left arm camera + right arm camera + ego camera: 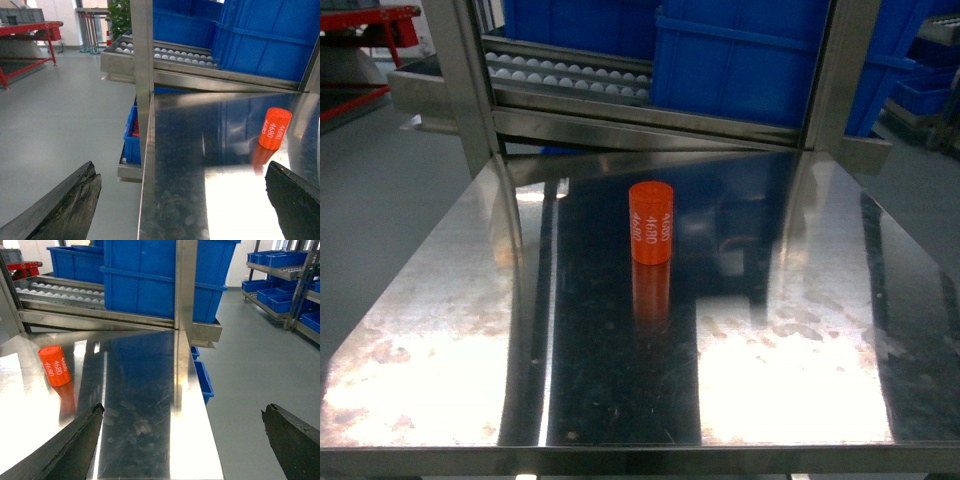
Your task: Pick capacitor and pack into box
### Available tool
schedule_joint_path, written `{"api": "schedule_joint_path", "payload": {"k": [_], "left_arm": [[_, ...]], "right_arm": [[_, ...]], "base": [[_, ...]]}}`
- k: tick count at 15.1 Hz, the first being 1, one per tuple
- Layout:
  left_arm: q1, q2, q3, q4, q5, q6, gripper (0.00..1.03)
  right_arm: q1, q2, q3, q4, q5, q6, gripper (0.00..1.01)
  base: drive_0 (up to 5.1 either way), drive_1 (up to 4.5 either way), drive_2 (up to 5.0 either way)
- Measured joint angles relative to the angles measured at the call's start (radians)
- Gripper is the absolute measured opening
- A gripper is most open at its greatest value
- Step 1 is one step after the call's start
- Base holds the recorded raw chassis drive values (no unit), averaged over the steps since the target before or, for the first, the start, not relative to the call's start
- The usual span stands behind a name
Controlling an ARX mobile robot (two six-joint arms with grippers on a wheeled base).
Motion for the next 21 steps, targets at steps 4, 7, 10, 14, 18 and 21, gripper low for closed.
{"api": "schedule_joint_path", "payload": {"k": [4,7,10,14,18,21], "left_arm": [[0.0,0.0,0.0,0.003,0.0,0.0,0.98],[0.0,0.0,0.0,0.004,0.0,0.0,0.98],[0.0,0.0,0.0,0.004,0.0,0.0,0.98],[-0.1,0.386,0.037,0.239,-0.134,0.008,0.98],[-0.312,1.32,0.364,0.912,-0.132,0.042,0.98],[-0.403,1.77,0.657,0.862,-0.142,0.024,0.98]], "right_arm": [[0.0,0.0,0.0,0.002,0.001,0.0,0.98],[0.0,0.0,0.0,0.001,0.001,0.0,0.98],[0.0,0.0,0.0,0.001,0.0,0.0,0.98],[0.0,0.0,0.0,0.002,0.0,0.0,0.98],[0.0,0.0,0.0,0.001,0.001,0.0,0.98],[0.0,0.0,0.0,0.001,0.0,0.0,0.98]], "base": [[0.0,0.0,0.0],[0.0,0.0,0.0],[0.0,0.0,0.0],[0.0,0.0,0.0],[0.0,0.0,0.0],[0.0,0.0,0.0]]}}
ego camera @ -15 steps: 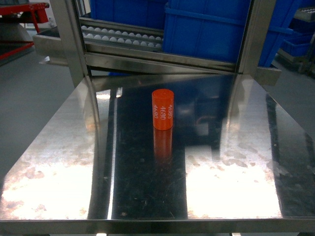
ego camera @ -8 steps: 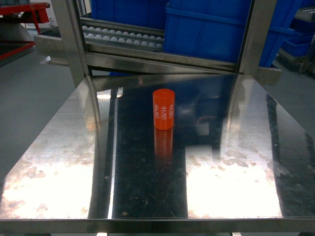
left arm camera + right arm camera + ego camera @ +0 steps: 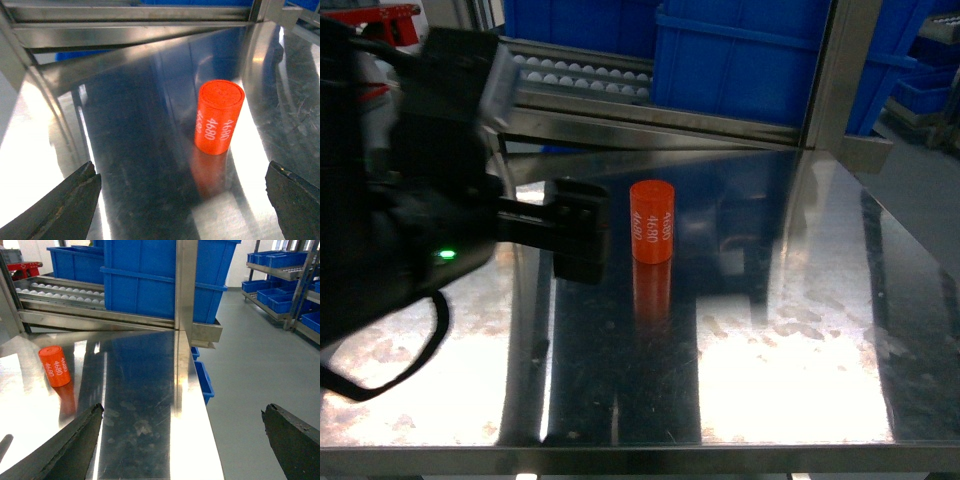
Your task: Pick capacitor and pack into box
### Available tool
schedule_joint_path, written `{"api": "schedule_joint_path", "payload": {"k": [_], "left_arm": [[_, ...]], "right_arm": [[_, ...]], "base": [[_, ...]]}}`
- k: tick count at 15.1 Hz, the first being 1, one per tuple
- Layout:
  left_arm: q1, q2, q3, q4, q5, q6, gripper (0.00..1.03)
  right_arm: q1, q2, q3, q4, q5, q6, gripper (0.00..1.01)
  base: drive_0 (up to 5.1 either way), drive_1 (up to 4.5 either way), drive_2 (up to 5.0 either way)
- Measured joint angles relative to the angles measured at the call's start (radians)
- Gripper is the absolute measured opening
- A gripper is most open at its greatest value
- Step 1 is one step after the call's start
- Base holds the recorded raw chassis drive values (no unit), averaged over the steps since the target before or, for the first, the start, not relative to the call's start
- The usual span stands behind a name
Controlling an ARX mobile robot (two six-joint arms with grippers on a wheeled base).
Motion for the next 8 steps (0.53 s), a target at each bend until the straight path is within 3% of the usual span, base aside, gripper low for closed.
{"api": "schedule_joint_path", "payload": {"k": [4,8], "left_arm": [[-0.047,0.28,0.324,-0.094,-0.005,-0.039,0.98],[-0.047,0.48,0.545,-0.173,-0.016,-0.069,0.98]], "right_arm": [[0.0,0.0,0.0,0.0,0.0,0.0,0.98],[0.0,0.0,0.0,0.0,0.0,0.0,0.98]], "base": [[0.0,0.0,0.0],[0.0,0.0,0.0]]}}
